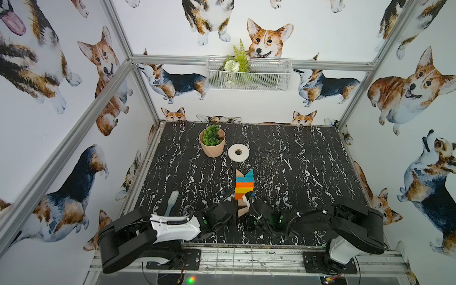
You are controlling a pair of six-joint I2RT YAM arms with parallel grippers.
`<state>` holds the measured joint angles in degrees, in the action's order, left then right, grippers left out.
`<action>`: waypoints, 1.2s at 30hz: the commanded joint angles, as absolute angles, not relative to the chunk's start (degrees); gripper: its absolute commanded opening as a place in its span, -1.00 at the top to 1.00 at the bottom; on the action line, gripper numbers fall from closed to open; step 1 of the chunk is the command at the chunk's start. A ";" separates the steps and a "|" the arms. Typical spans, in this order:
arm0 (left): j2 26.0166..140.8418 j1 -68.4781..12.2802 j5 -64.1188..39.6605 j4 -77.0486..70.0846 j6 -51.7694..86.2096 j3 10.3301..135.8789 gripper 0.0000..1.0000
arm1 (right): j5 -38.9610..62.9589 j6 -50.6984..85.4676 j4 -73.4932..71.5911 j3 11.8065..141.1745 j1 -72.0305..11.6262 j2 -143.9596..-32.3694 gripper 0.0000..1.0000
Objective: Assemble a carrot with building blocks
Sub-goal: Assemble the building block at the center of the board.
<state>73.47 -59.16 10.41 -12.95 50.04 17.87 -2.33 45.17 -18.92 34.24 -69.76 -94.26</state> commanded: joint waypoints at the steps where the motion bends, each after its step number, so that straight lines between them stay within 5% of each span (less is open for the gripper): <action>1: 74.07 -58.69 9.95 -13.88 49.75 18.06 1.00 | -2.08 46.31 -16.83 34.28 -69.87 -95.09 1.00; 36: 71.26 -57.96 10.46 -12.86 50.00 15.91 1.00 | -7.45 44.47 -12.96 33.94 -69.69 -93.77 1.00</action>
